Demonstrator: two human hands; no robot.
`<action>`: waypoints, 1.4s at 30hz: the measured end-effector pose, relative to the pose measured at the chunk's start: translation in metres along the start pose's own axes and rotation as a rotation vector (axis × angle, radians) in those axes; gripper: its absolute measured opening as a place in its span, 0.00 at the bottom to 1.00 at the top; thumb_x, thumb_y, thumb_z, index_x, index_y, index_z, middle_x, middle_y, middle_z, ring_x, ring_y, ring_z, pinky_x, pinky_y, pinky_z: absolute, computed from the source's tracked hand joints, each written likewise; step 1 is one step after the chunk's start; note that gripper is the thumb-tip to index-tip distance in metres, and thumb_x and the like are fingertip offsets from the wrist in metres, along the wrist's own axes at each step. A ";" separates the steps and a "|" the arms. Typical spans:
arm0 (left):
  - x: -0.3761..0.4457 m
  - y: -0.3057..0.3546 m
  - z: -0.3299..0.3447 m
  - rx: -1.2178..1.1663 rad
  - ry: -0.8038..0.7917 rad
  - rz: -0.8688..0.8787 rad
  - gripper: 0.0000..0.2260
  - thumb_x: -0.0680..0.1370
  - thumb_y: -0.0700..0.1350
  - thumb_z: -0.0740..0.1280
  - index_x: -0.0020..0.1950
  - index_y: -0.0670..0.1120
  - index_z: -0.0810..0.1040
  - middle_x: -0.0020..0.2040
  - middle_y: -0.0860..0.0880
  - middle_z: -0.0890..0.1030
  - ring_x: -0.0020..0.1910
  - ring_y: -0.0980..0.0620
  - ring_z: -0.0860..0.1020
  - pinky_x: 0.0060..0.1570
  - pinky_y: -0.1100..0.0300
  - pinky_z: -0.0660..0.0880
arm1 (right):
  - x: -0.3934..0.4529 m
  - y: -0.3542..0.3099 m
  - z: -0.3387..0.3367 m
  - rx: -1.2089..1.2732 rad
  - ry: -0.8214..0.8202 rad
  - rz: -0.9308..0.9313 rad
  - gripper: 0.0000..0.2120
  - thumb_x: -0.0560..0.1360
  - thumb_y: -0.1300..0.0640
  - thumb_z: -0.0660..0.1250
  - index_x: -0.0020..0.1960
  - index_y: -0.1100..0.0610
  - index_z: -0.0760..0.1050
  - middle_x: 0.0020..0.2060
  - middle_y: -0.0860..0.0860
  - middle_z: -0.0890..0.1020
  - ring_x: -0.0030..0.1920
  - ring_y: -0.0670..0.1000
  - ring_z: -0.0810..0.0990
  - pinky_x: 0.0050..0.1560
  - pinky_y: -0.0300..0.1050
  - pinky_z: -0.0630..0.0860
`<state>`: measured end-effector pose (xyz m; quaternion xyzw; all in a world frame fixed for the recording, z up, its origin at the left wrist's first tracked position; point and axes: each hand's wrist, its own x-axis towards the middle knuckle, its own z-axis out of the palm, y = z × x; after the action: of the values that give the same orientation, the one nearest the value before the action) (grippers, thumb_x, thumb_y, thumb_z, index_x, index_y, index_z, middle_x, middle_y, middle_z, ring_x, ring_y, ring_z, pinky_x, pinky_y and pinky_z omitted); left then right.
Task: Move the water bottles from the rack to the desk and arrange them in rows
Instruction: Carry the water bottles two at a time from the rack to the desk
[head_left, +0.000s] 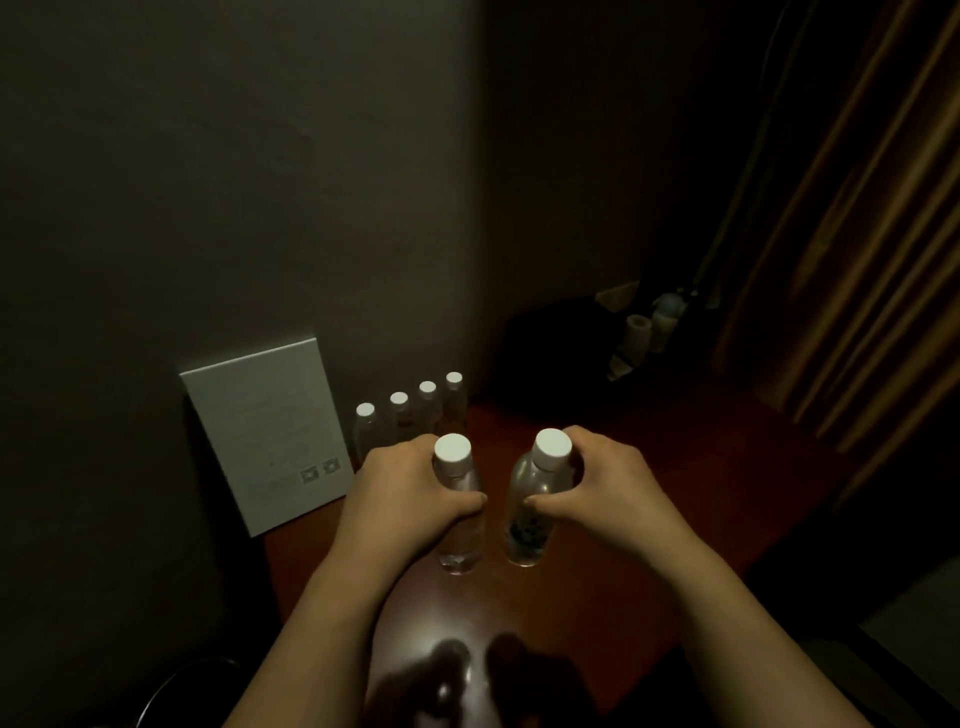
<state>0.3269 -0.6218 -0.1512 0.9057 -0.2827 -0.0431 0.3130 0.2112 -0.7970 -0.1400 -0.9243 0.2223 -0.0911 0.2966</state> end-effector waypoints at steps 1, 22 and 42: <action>0.008 0.002 0.002 -0.008 0.002 0.003 0.17 0.63 0.61 0.75 0.43 0.53 0.78 0.39 0.56 0.80 0.43 0.54 0.78 0.43 0.56 0.75 | 0.007 0.003 -0.002 -0.003 -0.001 0.003 0.23 0.65 0.50 0.79 0.56 0.47 0.74 0.49 0.43 0.78 0.49 0.44 0.76 0.45 0.34 0.73; 0.159 0.025 0.083 -0.028 0.156 -0.214 0.21 0.63 0.56 0.76 0.53 0.53 0.77 0.46 0.52 0.83 0.48 0.50 0.80 0.43 0.57 0.75 | 0.214 0.090 -0.003 -0.021 -0.169 -0.155 0.23 0.63 0.50 0.79 0.55 0.48 0.76 0.50 0.46 0.80 0.51 0.48 0.78 0.50 0.44 0.76; 0.295 0.003 0.213 -0.054 0.214 -0.426 0.16 0.64 0.49 0.75 0.50 0.50 0.79 0.46 0.52 0.81 0.46 0.50 0.79 0.44 0.57 0.75 | 0.376 0.180 0.074 -0.009 -0.347 -0.143 0.15 0.66 0.48 0.72 0.50 0.50 0.77 0.45 0.48 0.81 0.45 0.52 0.80 0.41 0.40 0.73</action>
<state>0.5177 -0.8986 -0.2903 0.9355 -0.0492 -0.0195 0.3493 0.5016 -1.0648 -0.2923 -0.9409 0.1018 0.0499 0.3190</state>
